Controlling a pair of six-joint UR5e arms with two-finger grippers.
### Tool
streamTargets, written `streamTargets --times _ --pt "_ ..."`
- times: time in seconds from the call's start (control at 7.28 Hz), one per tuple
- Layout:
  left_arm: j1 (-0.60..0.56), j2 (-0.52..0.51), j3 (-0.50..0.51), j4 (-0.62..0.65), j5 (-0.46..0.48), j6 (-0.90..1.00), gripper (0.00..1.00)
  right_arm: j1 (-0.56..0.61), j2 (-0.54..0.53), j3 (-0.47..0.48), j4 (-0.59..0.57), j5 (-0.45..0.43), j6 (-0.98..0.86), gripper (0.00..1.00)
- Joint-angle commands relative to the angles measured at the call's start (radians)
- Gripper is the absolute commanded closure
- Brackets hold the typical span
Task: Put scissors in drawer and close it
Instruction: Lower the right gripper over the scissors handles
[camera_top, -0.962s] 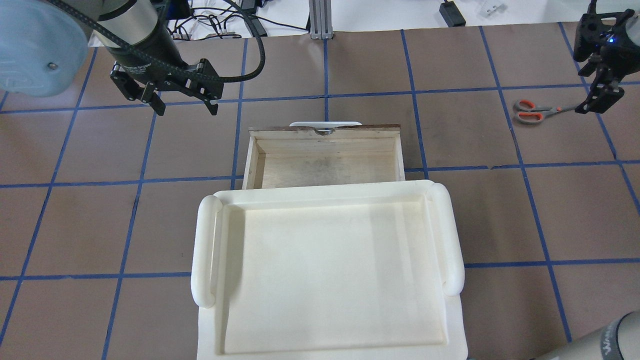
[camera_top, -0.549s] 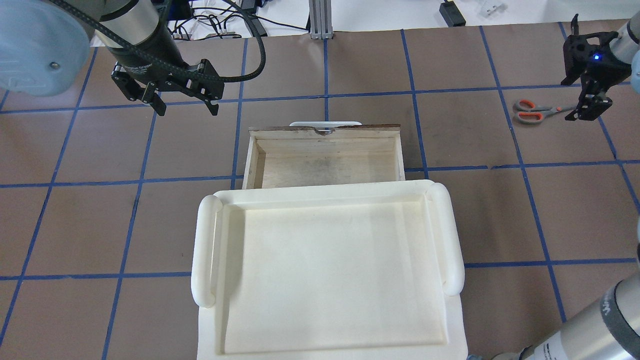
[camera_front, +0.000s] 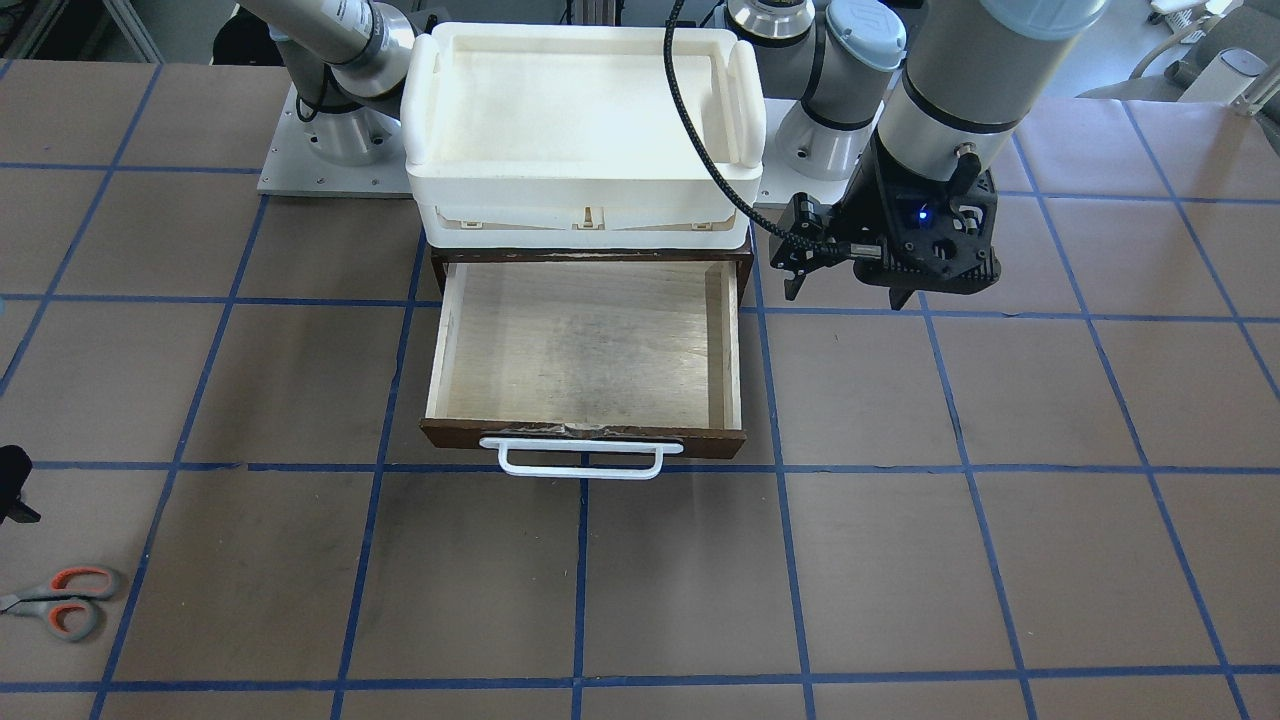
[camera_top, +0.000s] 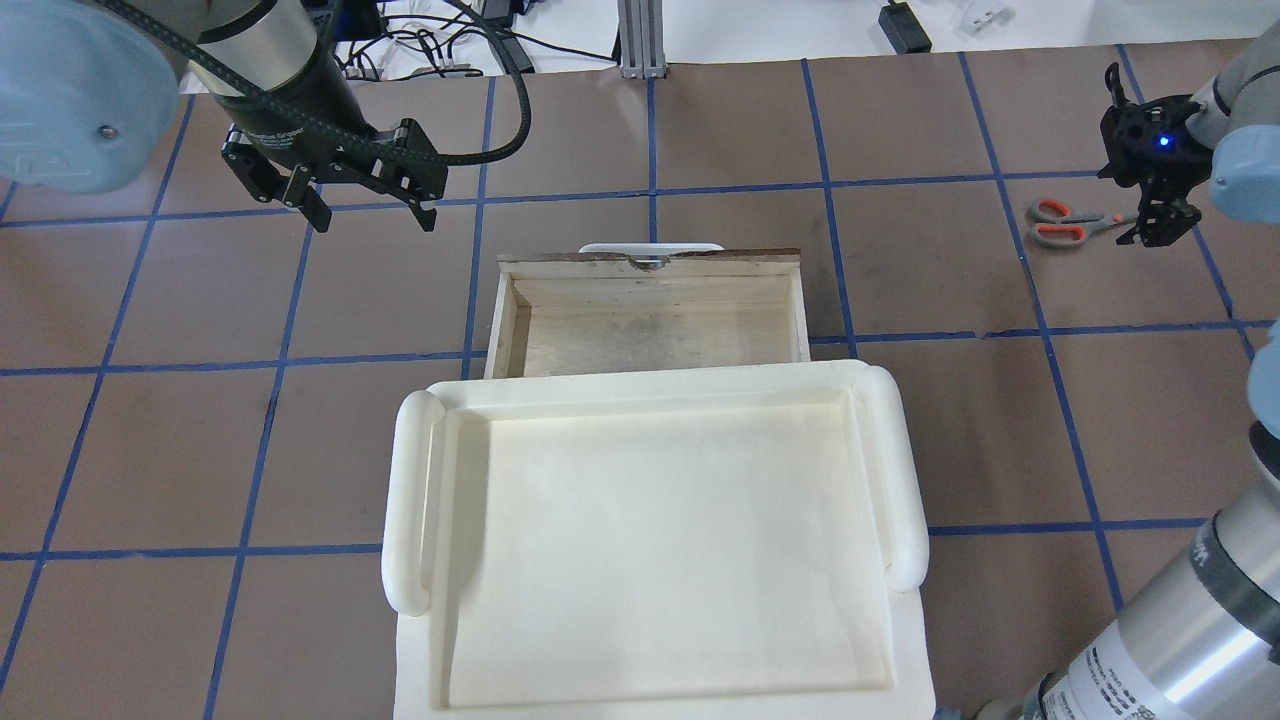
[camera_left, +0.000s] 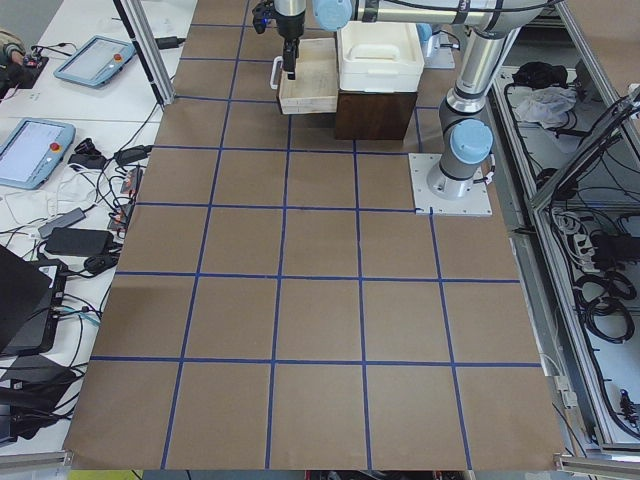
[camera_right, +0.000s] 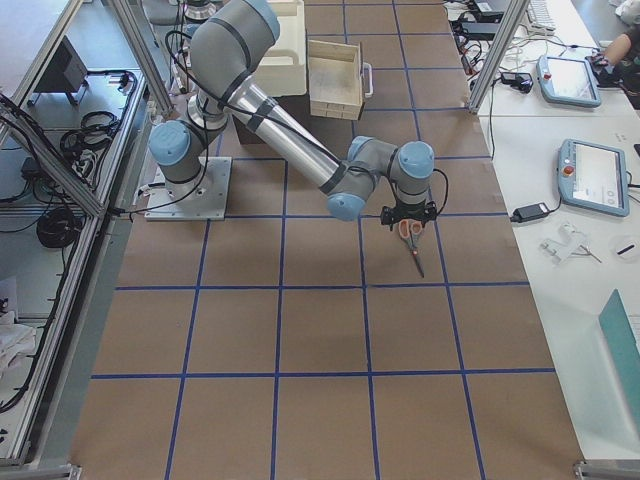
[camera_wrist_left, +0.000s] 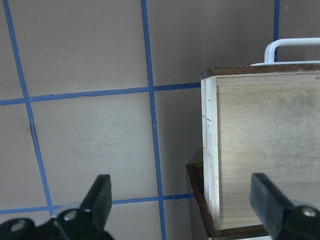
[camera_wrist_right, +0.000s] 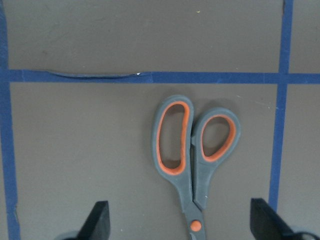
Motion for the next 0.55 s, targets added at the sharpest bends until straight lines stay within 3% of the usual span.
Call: streamTargets --times 0.0,0.41 --pt "0.0 0.0 0.0 -0.001 0.0 0.0 0.0 -0.011 0.06 -0.053 -0.005 0.002 -0.049 0.02" --pt "0.0 0.002 0.0 -0.001 0.0 0.0 0.0 -0.011 0.088 -0.063 -0.022 0.001 -0.055 0.04"
